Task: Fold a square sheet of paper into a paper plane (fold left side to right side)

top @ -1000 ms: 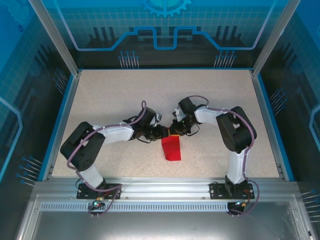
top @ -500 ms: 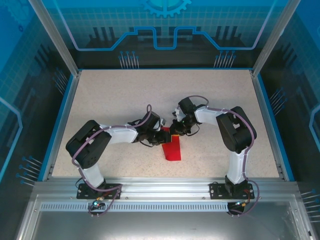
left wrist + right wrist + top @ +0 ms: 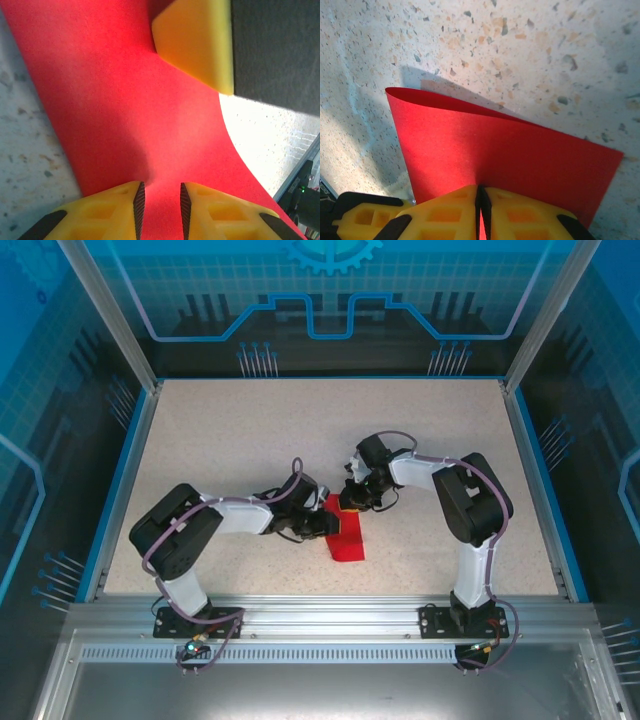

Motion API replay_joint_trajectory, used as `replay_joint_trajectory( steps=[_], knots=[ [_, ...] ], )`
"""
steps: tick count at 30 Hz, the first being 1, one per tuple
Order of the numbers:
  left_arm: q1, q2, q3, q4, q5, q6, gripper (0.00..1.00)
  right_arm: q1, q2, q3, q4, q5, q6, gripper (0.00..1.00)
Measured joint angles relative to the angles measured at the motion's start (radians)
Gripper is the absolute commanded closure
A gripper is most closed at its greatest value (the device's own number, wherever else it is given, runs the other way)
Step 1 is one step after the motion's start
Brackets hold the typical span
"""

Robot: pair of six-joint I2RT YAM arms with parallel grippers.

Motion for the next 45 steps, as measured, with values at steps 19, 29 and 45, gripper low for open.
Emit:
replay_joint_trajectory(
  steps=[19, 29, 45],
  knots=[
    [-0.049, -0.071, -0.041, -0.024, -0.001, 0.029, 0.69, 0.002, 0.009, 0.016, -0.021, 0.0, 0.0, 0.86],
    [-0.074, -0.068, -0.047, -0.042, -0.011, 0.038, 0.69, 0.002, 0.009, 0.016, -0.021, 0.0, 0.0, 0.86],
    [-0.138, -0.092, -0.095, -0.012, -0.061, 0.035, 0.69, 0.002, 0.01, 0.016, -0.021, 0.0, 0.0, 0.86]
  ],
)
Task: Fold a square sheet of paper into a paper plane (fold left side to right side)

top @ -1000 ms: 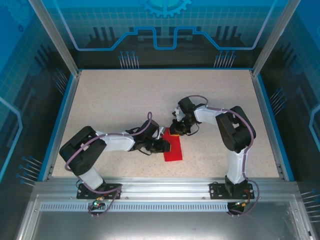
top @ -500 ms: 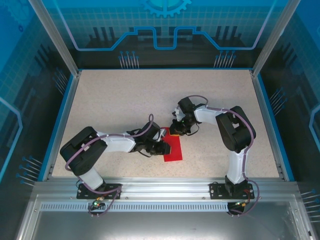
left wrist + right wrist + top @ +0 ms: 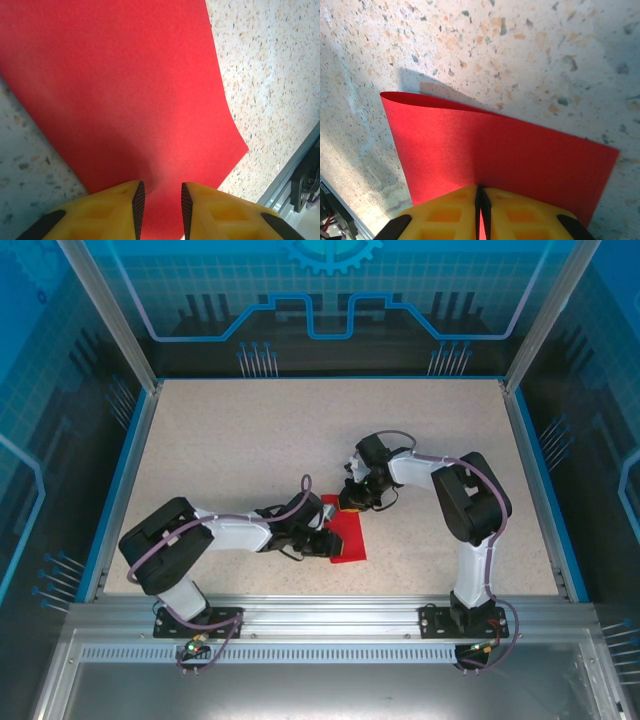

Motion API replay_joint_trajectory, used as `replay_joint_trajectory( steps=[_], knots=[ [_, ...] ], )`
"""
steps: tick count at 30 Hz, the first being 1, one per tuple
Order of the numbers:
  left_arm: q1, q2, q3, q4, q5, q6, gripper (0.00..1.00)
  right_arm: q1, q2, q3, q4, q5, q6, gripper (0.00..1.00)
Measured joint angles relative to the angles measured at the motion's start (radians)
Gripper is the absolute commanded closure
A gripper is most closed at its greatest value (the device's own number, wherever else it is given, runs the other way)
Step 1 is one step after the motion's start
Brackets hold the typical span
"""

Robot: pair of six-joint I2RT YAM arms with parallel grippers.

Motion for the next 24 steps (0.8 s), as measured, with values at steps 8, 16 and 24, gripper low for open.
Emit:
replay_joint_trajectory(
  steps=[8, 16, 24],
  knots=[
    [-0.069, -0.066, -0.064, 0.006, -0.033, -0.053, 0.69, 0.0, 0.001, 0.0, 0.0, 0.0, 0.0, 0.86],
    [-0.084, -0.143, -0.081, -0.087, -0.04, -0.074, 0.69, 0.0, 0.001, 0.0, 0.0, 0.0, 0.0, 0.86],
    [0.072, -0.304, -0.024, -0.175, -0.01, -0.045, 0.68, 0.0, 0.001, 0.0, 0.0, -0.001, 0.0, 0.86]
  ],
)
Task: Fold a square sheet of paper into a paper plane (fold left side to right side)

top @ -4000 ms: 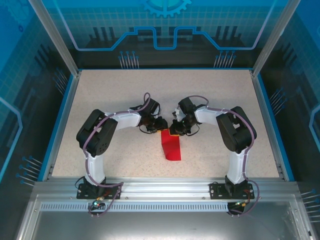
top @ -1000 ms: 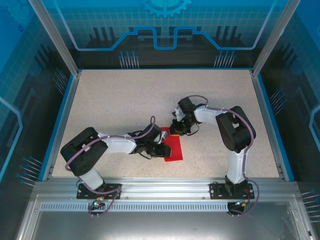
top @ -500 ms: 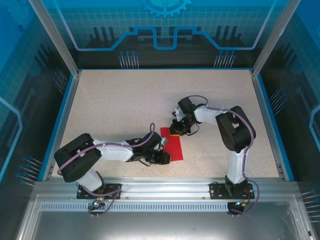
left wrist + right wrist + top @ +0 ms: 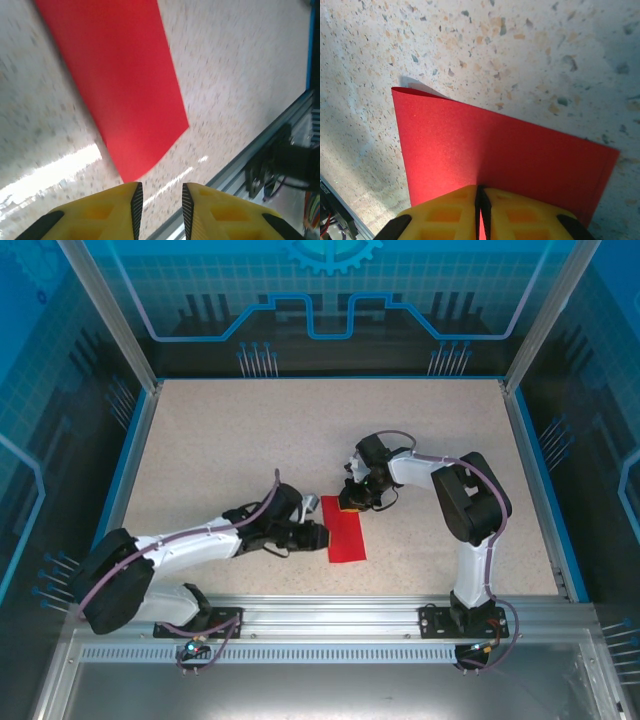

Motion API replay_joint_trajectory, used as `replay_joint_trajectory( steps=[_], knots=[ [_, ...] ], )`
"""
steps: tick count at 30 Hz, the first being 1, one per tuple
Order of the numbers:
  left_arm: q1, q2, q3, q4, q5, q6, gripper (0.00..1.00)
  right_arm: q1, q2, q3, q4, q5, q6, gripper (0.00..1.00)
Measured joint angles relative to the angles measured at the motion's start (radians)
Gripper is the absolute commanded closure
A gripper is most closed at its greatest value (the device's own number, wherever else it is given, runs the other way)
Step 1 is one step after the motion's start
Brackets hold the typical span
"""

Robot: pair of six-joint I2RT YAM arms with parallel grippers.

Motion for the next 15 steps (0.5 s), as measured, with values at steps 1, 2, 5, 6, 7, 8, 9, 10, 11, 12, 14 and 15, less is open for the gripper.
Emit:
replay_joint_trajectory(
  steps=[1, 2, 5, 6, 7, 8, 9, 10, 11, 12, 14, 15],
  knots=[
    [0.017, 0.009, 0.011, -0.001, 0.005, 0.008, 0.68, 0.0, 0.0, 0.001, 0.0, 0.0, 0.0, 0.86],
    [0.027, 0.023, 0.024, -0.001, 0.012, 0.013, 0.68, 0.0, 0.0, 0.002, 0.0, 0.0, 0.0, 0.86],
    [0.03, 0.099, 0.062, 0.016, 0.05, 0.028, 0.68, 0.0, 0.001, 0.004, -0.003, 0.0, 0.0, 0.86],
    [0.03, 0.127, 0.072, 0.026, 0.064, 0.03, 0.68, 0.0, 0.001, 0.004, -0.003, 0.0, 0.0, 0.86],
    [0.03, 0.16, 0.084, 0.037, 0.076, 0.031, 0.69, 0.0, 0.001, 0.005, -0.003, 0.0, 0.0, 0.86],
    [0.03, 0.191, 0.095, 0.047, 0.086, 0.032, 0.69, 0.001, 0.001, 0.005, -0.004, 0.0, 0.0, 0.86],
    [0.028, 0.217, 0.103, 0.056, 0.094, 0.032, 0.69, 0.002, 0.001, 0.006, -0.004, 0.001, 0.0, 0.86],
    [0.027, 0.242, 0.113, 0.063, 0.1, 0.032, 0.69, 0.002, 0.002, 0.006, -0.005, 0.001, 0.0, 0.86],
    [0.024, 0.267, 0.122, 0.069, 0.106, 0.032, 0.69, 0.002, 0.002, 0.006, -0.005, 0.001, 0.0, 0.86],
    [0.019, 0.289, 0.133, 0.074, 0.11, 0.034, 0.69, 0.002, 0.002, 0.006, -0.005, 0.001, 0.0, 0.86],
    [0.006, 0.339, 0.157, 0.084, 0.116, 0.036, 0.69, 0.002, 0.004, 0.011, -0.01, 0.001, 0.0, 0.86],
    [0.0, 0.357, 0.165, 0.088, 0.117, 0.036, 0.69, 0.002, 0.005, 0.012, -0.011, 0.001, 0.0, 0.86]
  ],
)
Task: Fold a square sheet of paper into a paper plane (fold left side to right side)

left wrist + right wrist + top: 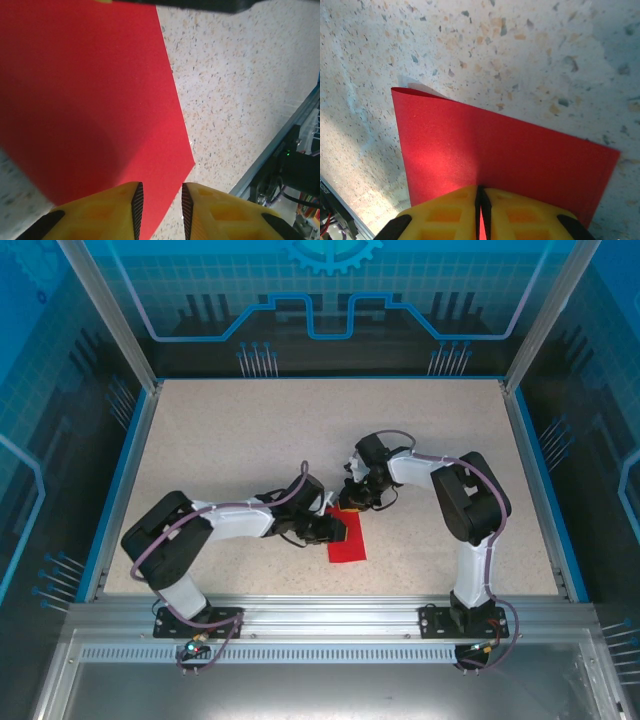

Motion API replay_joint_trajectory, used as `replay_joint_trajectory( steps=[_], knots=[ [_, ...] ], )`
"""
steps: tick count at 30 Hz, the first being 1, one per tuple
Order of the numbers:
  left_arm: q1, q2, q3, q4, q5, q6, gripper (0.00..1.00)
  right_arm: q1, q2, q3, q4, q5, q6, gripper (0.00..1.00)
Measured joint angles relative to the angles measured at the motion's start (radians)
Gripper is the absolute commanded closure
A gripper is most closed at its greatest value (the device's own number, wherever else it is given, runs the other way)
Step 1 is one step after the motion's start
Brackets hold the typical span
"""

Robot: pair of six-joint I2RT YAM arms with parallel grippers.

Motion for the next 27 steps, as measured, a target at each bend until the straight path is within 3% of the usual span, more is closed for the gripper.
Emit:
replay_joint_trajectory(
  steps=[11, 17, 23, 27],
  knots=[
    [-0.026, 0.077, 0.011, 0.02, 0.0, -0.003, 0.69, 0.002, -0.001, 0.017, -0.019, -0.002, -0.002, 0.83],
    [-0.029, 0.078, 0.006, 0.035, -0.006, -0.01, 0.7, 0.0, -0.031, 0.053, -0.089, 0.032, -0.035, 0.75],
    [-0.029, 0.078, 0.002, 0.043, -0.01, -0.021, 0.7, -0.034, -0.187, 0.043, -0.146, 0.057, -0.058, 0.72],
    [-0.031, 0.078, 0.002, 0.043, -0.015, -0.029, 0.7, -0.045, -0.356, -0.081, -0.15, 0.055, -0.062, 0.84]
  ],
)
